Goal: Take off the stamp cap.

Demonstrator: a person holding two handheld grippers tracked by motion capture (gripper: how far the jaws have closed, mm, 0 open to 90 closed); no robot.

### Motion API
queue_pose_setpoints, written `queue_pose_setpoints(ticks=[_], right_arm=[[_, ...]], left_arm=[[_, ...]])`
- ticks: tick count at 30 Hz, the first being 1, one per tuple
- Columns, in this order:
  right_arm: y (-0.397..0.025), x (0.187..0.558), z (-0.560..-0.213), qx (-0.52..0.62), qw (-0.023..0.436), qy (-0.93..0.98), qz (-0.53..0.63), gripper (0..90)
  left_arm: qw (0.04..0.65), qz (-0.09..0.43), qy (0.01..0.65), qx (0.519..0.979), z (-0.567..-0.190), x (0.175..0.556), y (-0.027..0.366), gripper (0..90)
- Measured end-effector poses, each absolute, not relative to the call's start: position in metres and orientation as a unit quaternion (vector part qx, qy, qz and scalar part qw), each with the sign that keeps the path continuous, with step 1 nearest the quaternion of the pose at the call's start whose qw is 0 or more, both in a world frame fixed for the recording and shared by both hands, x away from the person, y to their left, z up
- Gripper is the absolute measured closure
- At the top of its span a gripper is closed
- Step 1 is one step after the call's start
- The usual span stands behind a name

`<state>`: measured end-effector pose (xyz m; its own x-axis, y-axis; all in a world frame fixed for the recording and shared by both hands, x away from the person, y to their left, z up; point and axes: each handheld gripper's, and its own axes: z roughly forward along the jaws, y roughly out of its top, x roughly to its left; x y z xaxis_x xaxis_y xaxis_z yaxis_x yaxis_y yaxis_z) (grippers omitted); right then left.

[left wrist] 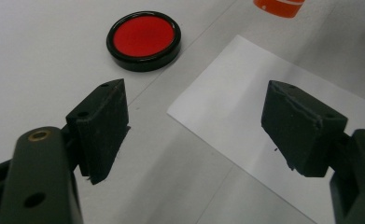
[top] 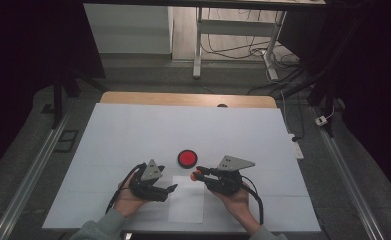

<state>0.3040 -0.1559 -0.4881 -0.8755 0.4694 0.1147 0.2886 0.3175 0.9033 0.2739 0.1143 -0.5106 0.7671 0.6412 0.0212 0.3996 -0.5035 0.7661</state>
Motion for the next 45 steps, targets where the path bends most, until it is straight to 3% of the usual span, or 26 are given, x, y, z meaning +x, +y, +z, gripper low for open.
queue_pose_setpoints(ticks=[45], right_arm=[[-0.154, 0.304, -0.490, 0.235, 0.084, 0.810, 0.531, 71.9]], left_arm=[[0.403, 0.133, 0.263, 0.867, -0.508, 0.291, 0.061, 25.3]])
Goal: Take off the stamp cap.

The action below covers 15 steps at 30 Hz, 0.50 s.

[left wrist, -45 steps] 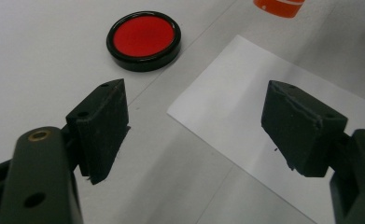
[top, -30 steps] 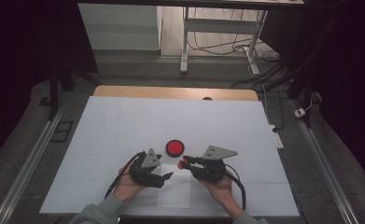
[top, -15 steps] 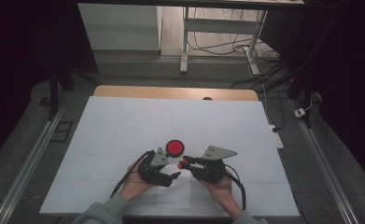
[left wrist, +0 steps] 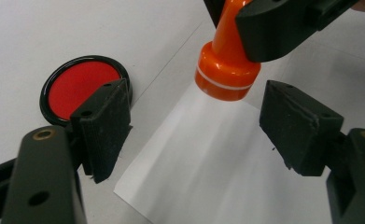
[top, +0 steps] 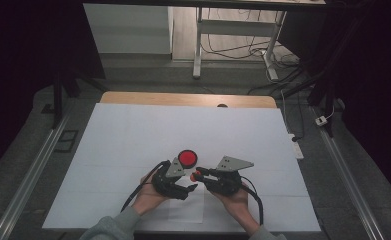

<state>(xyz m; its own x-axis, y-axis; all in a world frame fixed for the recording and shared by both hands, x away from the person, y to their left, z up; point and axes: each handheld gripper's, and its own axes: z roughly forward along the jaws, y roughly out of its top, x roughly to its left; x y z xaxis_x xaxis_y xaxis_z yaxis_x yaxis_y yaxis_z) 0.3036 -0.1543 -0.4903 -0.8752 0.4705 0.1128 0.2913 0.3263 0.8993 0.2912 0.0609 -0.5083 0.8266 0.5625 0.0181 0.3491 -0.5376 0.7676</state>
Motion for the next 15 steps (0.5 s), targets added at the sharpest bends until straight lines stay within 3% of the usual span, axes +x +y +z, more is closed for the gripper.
queue_pose_setpoints(ticks=[15], right_arm=[[-0.1549, 0.3040, -0.4906, 0.238, 0.086, 0.810, 0.529, 71.9]], left_arm=[[0.401, 0.131, 0.254, 0.870, -0.5090, 0.2921, 0.0552, 32.6]])
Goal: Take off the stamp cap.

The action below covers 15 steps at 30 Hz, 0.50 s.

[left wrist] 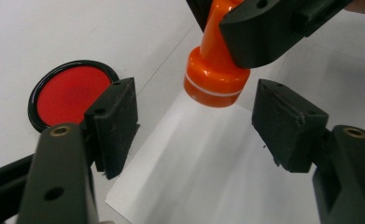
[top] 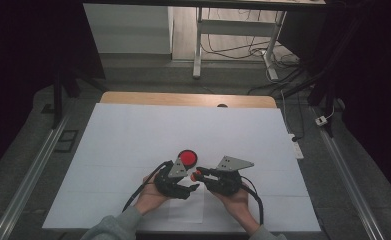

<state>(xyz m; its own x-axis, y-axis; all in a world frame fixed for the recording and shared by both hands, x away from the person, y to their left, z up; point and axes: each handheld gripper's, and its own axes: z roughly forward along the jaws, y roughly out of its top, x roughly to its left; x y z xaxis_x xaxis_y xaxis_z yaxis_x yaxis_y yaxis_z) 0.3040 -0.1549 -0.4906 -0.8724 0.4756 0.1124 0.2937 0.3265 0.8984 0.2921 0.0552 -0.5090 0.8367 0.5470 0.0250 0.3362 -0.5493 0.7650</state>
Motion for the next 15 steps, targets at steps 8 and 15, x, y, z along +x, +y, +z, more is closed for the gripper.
queue_pose_setpoints(ticks=[8, 15], right_arm=[[-0.1550, 0.3040, -0.4906, 0.238, 0.085, 0.810, 0.530, 71.9], [-0.1552, 0.3041, -0.4904, 0.238, 0.084, 0.809, 0.531, 71.8]], left_arm=[[0.401, 0.137, 0.248, 0.871, -0.5091, 0.2916, 0.0526, 41.5], [0.401, 0.135, 0.244, 0.873, -0.5092, 0.2921, 0.0520, 48.6]])
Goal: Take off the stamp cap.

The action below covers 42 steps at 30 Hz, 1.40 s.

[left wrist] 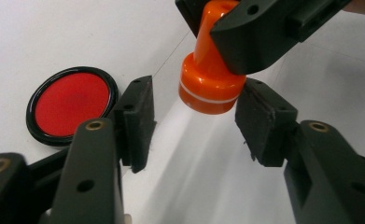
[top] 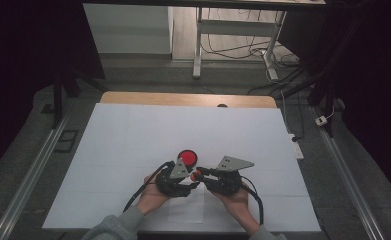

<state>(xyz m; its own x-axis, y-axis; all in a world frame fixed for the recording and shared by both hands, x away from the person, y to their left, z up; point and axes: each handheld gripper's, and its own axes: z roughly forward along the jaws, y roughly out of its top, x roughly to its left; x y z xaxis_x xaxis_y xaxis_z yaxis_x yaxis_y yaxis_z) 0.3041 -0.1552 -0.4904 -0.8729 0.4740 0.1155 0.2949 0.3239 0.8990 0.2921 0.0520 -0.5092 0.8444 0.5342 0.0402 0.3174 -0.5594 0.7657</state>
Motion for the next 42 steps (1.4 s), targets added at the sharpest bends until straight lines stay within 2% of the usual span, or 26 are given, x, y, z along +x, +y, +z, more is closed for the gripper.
queue_pose_setpoints(ticks=[31, 42], right_arm=[[-0.1550, 0.3038, -0.4910, 0.237, 0.081, 0.807, 0.535, 71.8], [-0.1549, 0.3040, -0.4921, 0.237, 0.082, 0.807, 0.535, 71.8]], left_arm=[[0.399, 0.132, 0.234, 0.877, -0.5110, 0.2915, 0.0506, 63.6], [0.396, 0.139, 0.231, 0.878, -0.5114, 0.2904, 0.0497, 64.7]])
